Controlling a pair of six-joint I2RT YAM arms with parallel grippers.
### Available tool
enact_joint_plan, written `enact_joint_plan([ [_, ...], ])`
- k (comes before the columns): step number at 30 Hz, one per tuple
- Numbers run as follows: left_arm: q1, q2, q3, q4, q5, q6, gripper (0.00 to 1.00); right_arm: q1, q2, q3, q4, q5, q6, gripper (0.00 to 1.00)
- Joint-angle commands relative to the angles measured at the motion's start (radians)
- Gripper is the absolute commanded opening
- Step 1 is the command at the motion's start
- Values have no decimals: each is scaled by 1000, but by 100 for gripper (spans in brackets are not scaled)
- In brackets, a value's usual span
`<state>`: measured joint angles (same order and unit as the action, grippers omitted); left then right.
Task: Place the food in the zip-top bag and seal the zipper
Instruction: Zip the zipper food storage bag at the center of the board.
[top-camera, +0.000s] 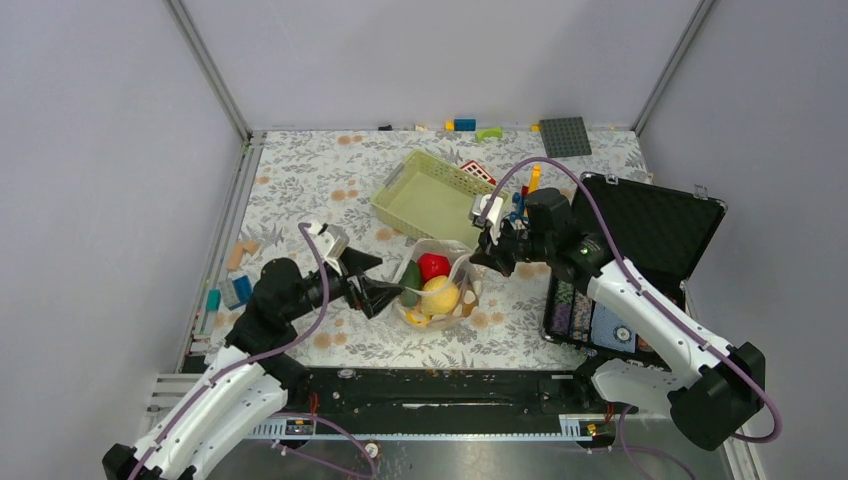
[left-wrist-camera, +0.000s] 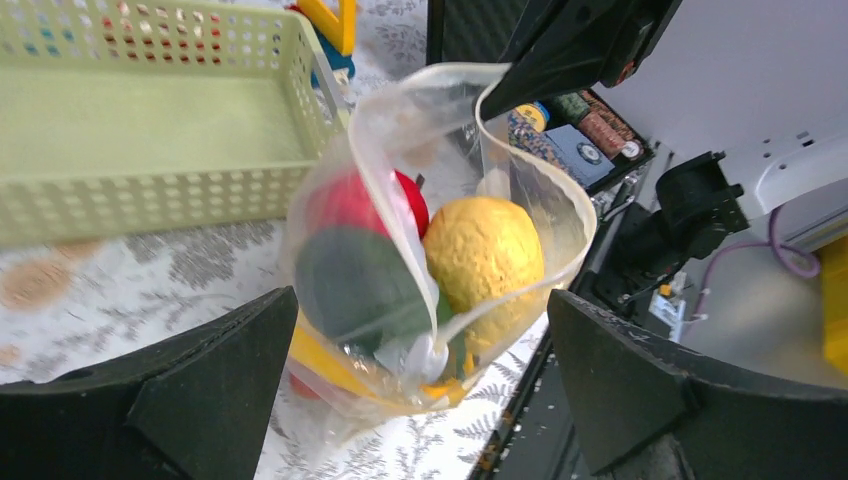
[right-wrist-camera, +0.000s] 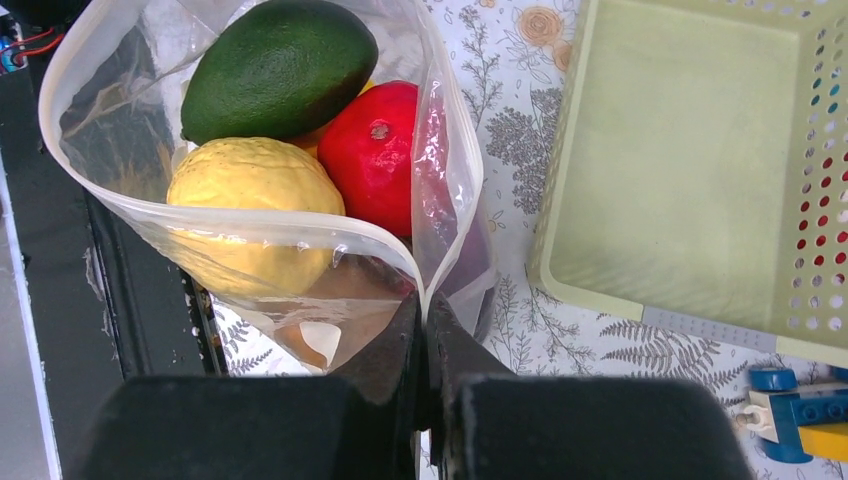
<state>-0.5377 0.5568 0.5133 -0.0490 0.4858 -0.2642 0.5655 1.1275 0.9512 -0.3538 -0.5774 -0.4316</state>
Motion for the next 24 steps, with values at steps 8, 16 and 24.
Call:
enact_joint_plan([
  [8,-4,-69,-140,138,-66,-208,95,-10,-36,0,6,9,32,0],
  [16,-4,48,-85,97,-39,-86,55,-12,-38,3,4,2,42,0],
  [24,-4,119,-55,159,2,-70,38,-12,-32,0,6,-4,42,0],
])
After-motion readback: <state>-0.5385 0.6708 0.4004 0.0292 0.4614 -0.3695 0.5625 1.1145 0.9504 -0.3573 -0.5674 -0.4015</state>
